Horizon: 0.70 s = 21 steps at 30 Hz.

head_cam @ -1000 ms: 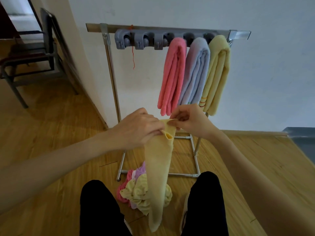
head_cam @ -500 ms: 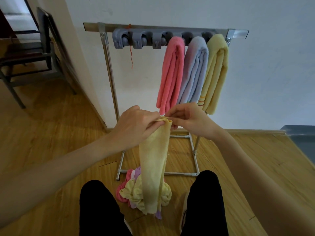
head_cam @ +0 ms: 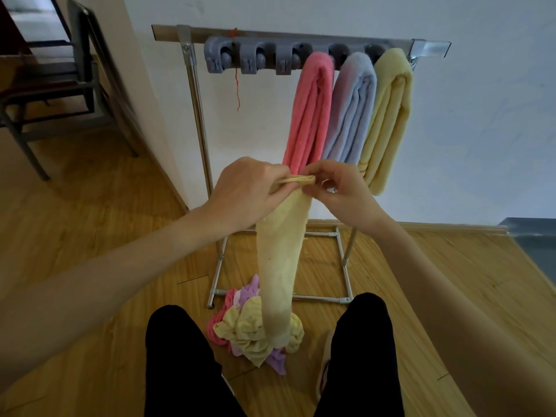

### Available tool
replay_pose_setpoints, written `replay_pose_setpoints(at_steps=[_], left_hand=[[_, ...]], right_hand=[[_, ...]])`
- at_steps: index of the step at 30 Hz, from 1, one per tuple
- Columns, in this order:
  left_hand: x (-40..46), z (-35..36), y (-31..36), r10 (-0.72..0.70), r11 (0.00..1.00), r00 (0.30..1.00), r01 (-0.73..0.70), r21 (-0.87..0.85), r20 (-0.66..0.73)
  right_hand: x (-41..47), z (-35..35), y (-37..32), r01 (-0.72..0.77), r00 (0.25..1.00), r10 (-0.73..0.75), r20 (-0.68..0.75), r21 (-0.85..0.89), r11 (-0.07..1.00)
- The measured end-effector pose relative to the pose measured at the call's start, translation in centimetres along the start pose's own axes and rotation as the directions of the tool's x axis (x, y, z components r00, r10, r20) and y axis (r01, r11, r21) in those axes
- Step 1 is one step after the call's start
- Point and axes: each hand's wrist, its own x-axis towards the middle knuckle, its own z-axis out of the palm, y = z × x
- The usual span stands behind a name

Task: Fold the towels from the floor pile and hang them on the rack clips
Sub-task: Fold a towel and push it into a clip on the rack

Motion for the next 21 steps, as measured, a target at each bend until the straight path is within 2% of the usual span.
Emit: replay_pose_setpoints(at_steps=[4,7,9,12,14,17,19,21], left_hand=[[-0.2,-1.3,-0.1,0.044,0.998,0.999,-0.044,-0.042,-0.003],[-1.6,-1.0,-0.9,0.064,0.995,0.998,-0.063,-0.076,0.013],[-3.1,-0.3,-1.7,0.010,0.994,1.000,-0.011,-0.108,-0.015],[-6.4,1.2,-2.8,-0.181,0.966,0.980,0.163,-0.200,-0.076],[-8.7,2.9,-3.3,-0.332,0.896,0.943,0.325,-0.302,0.030],[-11.7,7.0,-4.7,-0.511,0.691,0.803,0.596,-0.409,0.306],[-12.9,9.5,-5.6,-0.527,0.554,0.712,0.702,-0.447,0.464],[-13.4,11.5,-6.1,-0.485,0.513,0.692,0.720,-0.467,0.534]], right_hand=[[0.5,1.1,0.5,-0.046,0.987,0.055,-0.152,0.062,0.997],[0.8,2.3,0.3,-0.077,0.978,0.093,-0.185,0.090,0.993],[1.0,2.9,0.2,-0.088,0.977,0.104,-0.188,0.090,0.992],[0.8,3.6,0.5,-0.156,0.966,0.182,-0.182,0.146,0.977],[0.4,4.0,0.9,-0.228,0.952,0.262,-0.156,0.207,0.951],[-0.3,4.7,1.3,-0.322,0.925,0.364,-0.111,0.282,0.904],[-0.5,5.0,1.2,-0.360,0.908,0.412,-0.077,0.359,0.861],[-0.7,4.9,0.8,-0.376,0.897,0.440,-0.046,0.445,0.812]])
